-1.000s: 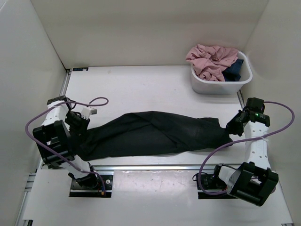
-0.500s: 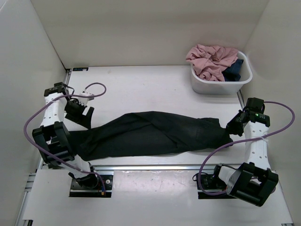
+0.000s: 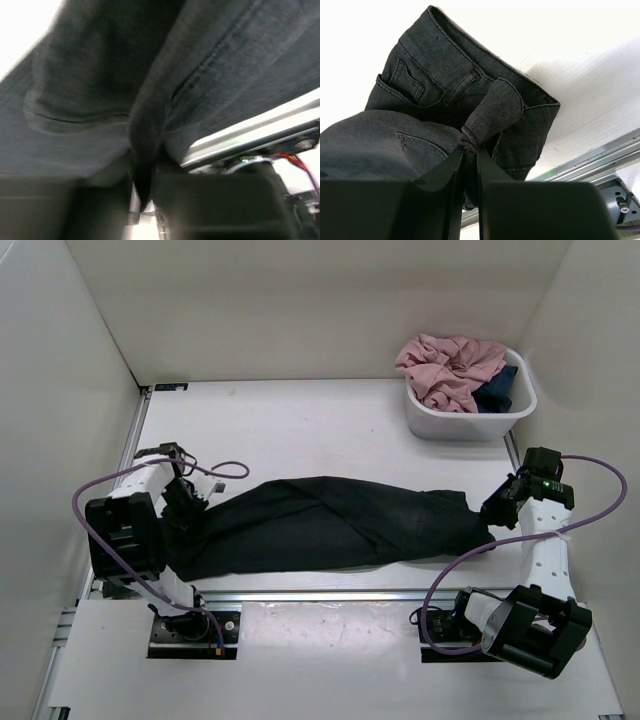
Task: Fold and stack the trousers
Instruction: Flatten the trousers out
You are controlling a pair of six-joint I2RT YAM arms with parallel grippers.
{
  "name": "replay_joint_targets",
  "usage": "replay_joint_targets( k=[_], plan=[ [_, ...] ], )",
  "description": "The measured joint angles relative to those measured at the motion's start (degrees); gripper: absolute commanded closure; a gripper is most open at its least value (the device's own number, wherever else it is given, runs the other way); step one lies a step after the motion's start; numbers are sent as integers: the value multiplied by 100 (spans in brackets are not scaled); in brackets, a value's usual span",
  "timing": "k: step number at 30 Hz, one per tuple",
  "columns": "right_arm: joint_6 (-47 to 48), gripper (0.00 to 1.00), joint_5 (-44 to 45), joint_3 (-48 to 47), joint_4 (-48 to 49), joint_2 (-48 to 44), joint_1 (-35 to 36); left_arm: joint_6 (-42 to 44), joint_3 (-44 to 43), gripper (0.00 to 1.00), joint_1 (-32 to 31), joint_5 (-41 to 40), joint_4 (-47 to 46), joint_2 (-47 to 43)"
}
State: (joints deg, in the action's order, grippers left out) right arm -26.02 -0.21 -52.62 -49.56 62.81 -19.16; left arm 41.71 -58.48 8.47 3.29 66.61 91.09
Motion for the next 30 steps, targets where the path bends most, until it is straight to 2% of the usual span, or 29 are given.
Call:
replay_joint_targets(
  k=[5, 11, 14, 15, 17, 18, 21, 22, 23, 24, 27, 30],
  plan=[
    [-24, 100, 0, -4, 4, 2, 0, -223, -664, 86, -57, -254, -131, 278],
    [-55, 100, 2, -166, -2, 98, 0, -461, -2492, 86, -116, -621, -918, 155],
    [-50, 100, 20, -258, 0, 122, 0, -363, -2389, 84, -166, -721, -1545, -505],
    [-50, 100, 31, -262, -2, 122, 0, -299, -2100, 74, -179, -741, -1663, -813],
    [-50, 100, 48, -262, -2, 127, 0, -96, -1346, 62, -197, -778, -1742, -1397],
    [-52, 100, 46, -262, 0, 127, 0, -4, -839, 42, -199, -807, -1864, -1670],
    [-52, 100, 48, -262, 4, 131, 0, 369, 669, 23, -199, -911, -1816, -2118],
    [-52, 100, 50, -262, 7, 131, 0, 507, 1145, 10, -199, -957, -1707, -2175],
    [-52, 100, 50, -262, 4, 131, 0, 669, 1545, 4, -186, -1010, -1550, -2229],
    [-52, 100, 48, -262, 7, 131, 0, 807, 1840, 0, -151, -1047, -1384, -2308],
    [-52, 100, 48, -262, 7, 133, 0, 1126, 1950, 0, 13, -1069, -988, -2640],
    [-52, 100, 46, -262, 13, 136, 0, 1185, 1010, 1, 179, -848, -822, -2608]
  ],
)
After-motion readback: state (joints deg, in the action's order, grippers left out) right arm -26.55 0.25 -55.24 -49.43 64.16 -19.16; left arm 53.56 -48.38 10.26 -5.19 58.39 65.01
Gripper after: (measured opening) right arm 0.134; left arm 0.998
